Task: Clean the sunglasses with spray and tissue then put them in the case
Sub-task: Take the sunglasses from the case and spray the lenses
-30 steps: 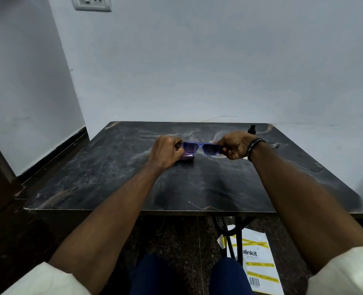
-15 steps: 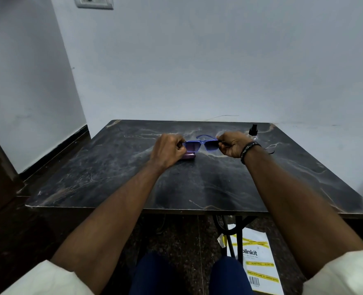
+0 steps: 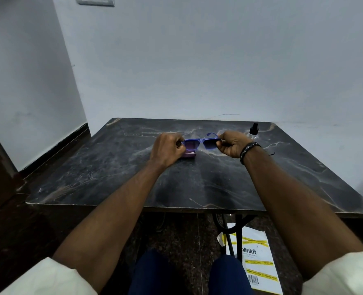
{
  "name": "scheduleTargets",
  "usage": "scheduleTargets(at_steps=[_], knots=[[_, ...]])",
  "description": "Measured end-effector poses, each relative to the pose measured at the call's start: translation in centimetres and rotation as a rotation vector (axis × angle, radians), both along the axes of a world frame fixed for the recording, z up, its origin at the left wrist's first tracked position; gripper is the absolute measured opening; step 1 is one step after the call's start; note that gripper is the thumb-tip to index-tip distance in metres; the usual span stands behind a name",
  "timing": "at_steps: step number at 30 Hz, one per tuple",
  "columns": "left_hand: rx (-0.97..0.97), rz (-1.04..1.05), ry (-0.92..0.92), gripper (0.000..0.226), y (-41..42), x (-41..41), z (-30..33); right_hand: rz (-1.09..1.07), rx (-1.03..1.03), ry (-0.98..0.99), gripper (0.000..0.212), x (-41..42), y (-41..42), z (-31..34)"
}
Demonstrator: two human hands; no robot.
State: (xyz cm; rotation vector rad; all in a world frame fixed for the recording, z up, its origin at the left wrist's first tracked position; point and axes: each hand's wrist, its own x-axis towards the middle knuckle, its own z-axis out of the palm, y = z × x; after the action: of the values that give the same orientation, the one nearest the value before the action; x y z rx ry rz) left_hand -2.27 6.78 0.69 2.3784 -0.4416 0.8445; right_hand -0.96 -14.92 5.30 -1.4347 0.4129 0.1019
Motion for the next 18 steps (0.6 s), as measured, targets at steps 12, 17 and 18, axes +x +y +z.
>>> scheduleTargets(at_steps=[12, 17, 18], knots=[[-0.72, -0.158, 0.62, 0.017, -1.1, -0.8, 2.4, 0.13, -0.064, 0.02, 0.017, -0.3, -1.3, -0.4], [-0.767, -0.228, 0.833, 0.021, -0.9, -0.4, 3.2, 0.148, -0.06, 0.031, 0.018, -0.2, -1.8, -0.2], [-0.76, -0.233, 0.864, 0.021, -1.0, -0.3, 3.3, 0.154, -0.054, 0.033, 0.019, -0.3, -1.8, -0.2]])
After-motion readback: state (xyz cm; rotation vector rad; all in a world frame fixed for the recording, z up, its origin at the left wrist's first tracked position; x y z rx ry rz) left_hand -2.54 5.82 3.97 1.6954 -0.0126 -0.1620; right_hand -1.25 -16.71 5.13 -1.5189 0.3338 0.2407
